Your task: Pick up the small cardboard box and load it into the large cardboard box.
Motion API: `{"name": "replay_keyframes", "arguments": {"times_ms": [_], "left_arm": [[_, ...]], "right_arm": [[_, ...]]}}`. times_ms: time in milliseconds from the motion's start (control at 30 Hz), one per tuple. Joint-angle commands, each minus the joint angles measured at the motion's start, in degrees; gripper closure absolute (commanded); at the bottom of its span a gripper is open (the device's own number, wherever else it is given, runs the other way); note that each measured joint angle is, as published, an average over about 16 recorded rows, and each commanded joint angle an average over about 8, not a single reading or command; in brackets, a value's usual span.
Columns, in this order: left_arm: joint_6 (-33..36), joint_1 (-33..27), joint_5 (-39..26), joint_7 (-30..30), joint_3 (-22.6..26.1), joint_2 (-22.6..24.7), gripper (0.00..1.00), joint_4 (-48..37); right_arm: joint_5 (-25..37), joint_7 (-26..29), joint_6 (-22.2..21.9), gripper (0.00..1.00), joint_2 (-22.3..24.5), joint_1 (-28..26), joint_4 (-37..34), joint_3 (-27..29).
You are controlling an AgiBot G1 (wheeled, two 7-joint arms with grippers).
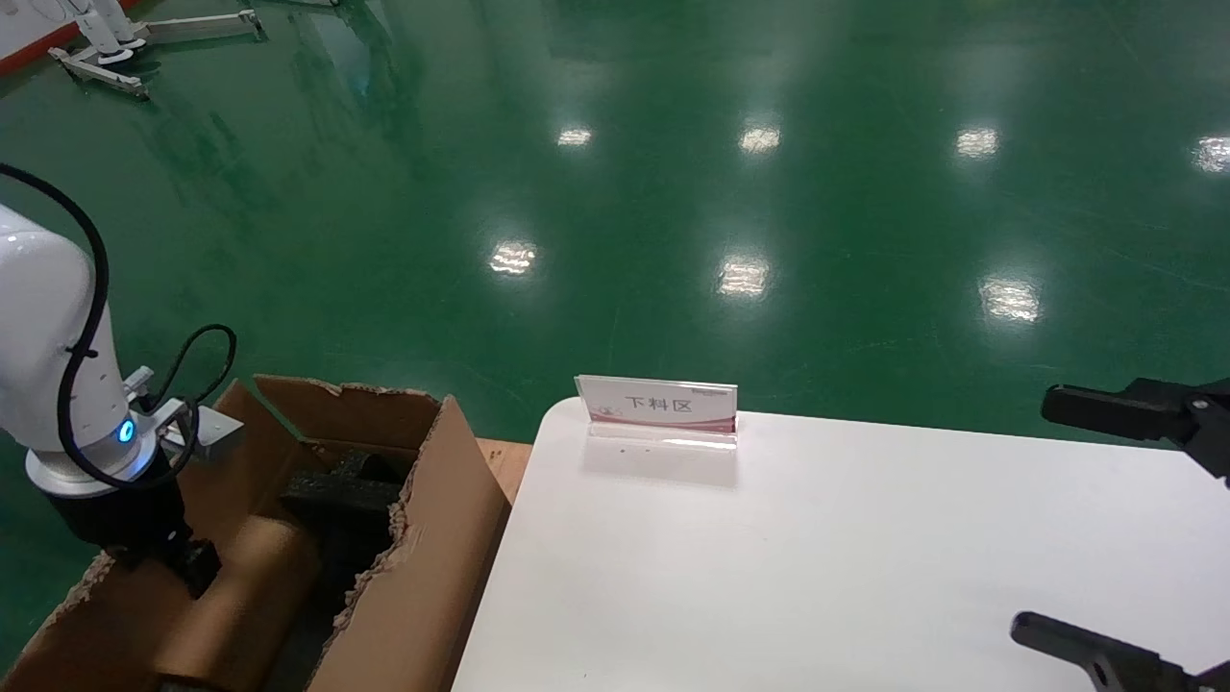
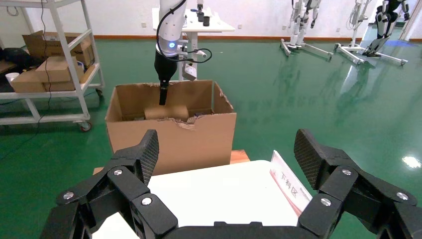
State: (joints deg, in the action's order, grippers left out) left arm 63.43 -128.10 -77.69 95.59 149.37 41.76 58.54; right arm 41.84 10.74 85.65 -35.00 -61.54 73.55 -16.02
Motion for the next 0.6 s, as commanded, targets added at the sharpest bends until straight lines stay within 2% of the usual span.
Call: {"name": "replay_keyframes", "arguments": {"times_ms": [33,600], "left_arm": [[0.02,-0.03,0.00,-0.01,0.00,-0.01,0.00,0.01],[-0.12,-0.98,-0.34,-0.74,-1.08,0.23,0.00,-0.02]], "right_arm": [[0.00,0.00,0.00,0.00,0.00,0.00,0.00,0.00],[0.00,0.00,0.01,0.00,0.00,0.00,0.00,0.00]]}}
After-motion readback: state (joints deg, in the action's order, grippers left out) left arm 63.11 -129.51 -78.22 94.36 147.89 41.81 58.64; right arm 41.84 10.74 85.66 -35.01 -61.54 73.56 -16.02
